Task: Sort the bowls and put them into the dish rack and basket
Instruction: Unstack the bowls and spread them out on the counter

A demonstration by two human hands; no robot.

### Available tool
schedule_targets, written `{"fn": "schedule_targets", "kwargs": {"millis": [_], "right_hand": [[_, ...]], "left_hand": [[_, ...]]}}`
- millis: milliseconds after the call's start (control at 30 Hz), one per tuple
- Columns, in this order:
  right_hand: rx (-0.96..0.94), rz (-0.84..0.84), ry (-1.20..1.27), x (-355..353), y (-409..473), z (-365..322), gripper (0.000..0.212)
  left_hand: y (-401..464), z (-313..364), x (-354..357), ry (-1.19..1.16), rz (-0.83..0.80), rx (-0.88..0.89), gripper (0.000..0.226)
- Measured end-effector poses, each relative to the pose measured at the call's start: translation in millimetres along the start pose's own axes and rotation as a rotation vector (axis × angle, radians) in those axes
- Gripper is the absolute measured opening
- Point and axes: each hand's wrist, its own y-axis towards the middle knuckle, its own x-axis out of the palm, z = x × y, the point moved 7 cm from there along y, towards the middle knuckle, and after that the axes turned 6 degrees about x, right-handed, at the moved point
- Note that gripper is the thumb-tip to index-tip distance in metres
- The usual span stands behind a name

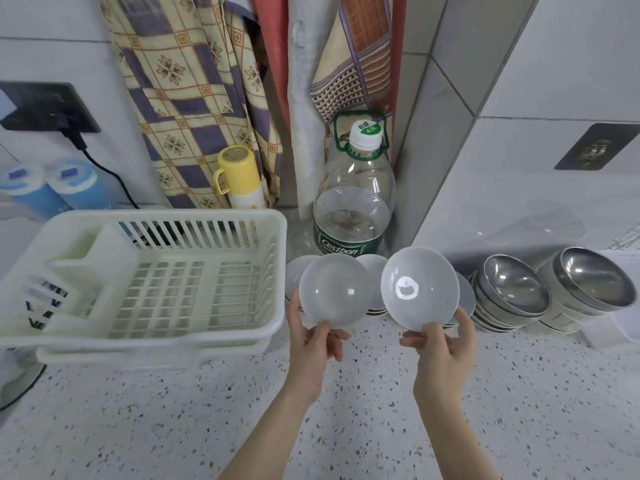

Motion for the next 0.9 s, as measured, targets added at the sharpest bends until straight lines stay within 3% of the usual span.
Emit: {"fn": "schedule_targets", "kwargs": {"millis": [133, 333, 567, 900], "right_hand": [[-0.003, 0.014, -0.05, -35.9, -13.9, 12.5, 0.05], [0.083, 0.01, -0.236, -70.3, -23.4, 50.2, 0.046], [0.226, -0.139, -0.357, -47.7, -24.2, 86.0, 0.048], [0.241, -0.213, -0.45, -20.0, -8.2, 92.9, 0.051]], "left_hand": [[-38.2, -13.5, -8.3, 0.08, -0.082, -0.023, 0.075], [-92.2, -48.0, -46.6, 0.104, -0.008, -0.14, 0.08], [-89.4, -57.9, -73.4, 0.181, 0.119, -0.207, 0.077], [-57.6, -47.7, -71.2, 0.216, 0.147, -0.199, 0.074]]}}
